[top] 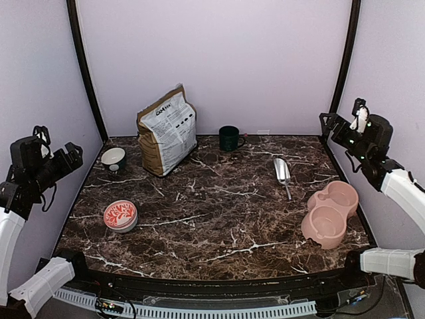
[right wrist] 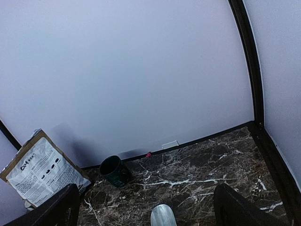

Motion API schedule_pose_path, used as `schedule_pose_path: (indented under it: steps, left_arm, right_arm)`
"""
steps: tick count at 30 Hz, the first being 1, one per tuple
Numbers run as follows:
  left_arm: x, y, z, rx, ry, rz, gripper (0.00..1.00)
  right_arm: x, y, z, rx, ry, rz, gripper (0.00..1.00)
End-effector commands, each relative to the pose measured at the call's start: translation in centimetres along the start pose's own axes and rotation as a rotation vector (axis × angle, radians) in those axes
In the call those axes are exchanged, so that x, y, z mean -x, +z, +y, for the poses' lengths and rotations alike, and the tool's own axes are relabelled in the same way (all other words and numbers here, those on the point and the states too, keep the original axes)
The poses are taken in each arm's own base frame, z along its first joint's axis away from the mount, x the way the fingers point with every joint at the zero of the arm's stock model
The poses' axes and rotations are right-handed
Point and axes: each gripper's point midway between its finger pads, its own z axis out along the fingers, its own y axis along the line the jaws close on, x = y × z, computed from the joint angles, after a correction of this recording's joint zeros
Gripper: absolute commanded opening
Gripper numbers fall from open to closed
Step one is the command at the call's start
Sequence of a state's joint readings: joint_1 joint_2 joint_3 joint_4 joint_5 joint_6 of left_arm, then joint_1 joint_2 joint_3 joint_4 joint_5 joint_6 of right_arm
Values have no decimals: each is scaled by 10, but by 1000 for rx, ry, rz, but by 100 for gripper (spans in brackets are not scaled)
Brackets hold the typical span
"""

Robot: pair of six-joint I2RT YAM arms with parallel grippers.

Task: Serve the pet food
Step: Move the pet food bag to the center of the board.

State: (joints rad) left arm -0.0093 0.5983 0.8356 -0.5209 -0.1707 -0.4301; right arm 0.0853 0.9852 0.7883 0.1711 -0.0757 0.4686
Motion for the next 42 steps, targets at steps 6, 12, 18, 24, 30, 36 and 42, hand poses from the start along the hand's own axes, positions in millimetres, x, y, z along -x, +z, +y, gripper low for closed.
schedule_pose_path:
  steps: [6,12,18,24,30,36,42]
  left_arm:
    - [22,7,-66,-263,191,108,95]
    - [46,30,-115,-412,299,159,93]
    - [51,54,-164,-471,457,187,93]
    - [36,81,-190,-532,538,236,94]
    - [31,108,-213,-568,594,234,95]
    - [35,138,-228,-572,626,232,93]
    - [32,170,-238,-557,646,238,89]
  right_arm:
    - [-14,13,5,21,26,113,100]
    - [-34,20,7,44,58,212,100]
    - [-41,26,13,61,55,285,100]
    - [-39,27,24,88,49,321,99]
    - [-46,24,26,86,53,348,100]
    - [-55,20,24,78,49,383,100]
    - [-60,18,27,92,52,405,100]
